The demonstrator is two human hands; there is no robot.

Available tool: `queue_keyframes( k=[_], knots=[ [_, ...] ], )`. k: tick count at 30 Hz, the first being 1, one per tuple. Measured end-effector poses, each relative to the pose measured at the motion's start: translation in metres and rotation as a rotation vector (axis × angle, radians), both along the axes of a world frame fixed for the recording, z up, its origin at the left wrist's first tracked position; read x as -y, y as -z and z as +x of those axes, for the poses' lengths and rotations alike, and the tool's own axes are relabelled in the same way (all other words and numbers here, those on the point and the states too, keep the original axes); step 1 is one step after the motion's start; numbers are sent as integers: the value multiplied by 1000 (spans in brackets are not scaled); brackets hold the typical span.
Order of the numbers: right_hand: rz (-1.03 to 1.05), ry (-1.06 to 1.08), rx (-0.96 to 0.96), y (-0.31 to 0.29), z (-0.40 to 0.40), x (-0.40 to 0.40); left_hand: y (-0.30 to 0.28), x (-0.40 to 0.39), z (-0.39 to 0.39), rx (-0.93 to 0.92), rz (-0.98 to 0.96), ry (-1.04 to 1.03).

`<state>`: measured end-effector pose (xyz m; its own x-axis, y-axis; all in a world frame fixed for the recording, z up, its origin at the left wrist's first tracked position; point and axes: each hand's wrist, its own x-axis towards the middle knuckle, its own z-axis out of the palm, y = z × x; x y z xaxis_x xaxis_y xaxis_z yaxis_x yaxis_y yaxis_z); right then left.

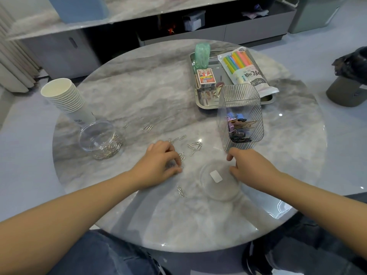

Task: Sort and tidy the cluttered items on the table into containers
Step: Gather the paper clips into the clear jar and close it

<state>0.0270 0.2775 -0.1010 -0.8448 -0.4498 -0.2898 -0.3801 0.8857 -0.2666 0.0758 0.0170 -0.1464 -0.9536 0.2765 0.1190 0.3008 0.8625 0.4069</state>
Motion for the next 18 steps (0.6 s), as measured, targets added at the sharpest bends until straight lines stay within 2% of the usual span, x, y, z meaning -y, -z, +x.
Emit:
queue_keyframes(
  k=[2,5,9,14,18],
  knots=[
    [-24,-35,-62,-3,2,8,-2,1,4,1,-72,58],
    [-132,-88,-71,-2,0,22,-1,-5,14,115,-204,116],
    [-251,-189,-28,13,-5,43,17,-8,14,171,-338,71],
    [-200,-335,-236,32,-8,64,26,10,-14,141,-261,-56],
    [-80,-339,-327,32,-10,74,21,16,-26,116,-151,-88]
  ],
)
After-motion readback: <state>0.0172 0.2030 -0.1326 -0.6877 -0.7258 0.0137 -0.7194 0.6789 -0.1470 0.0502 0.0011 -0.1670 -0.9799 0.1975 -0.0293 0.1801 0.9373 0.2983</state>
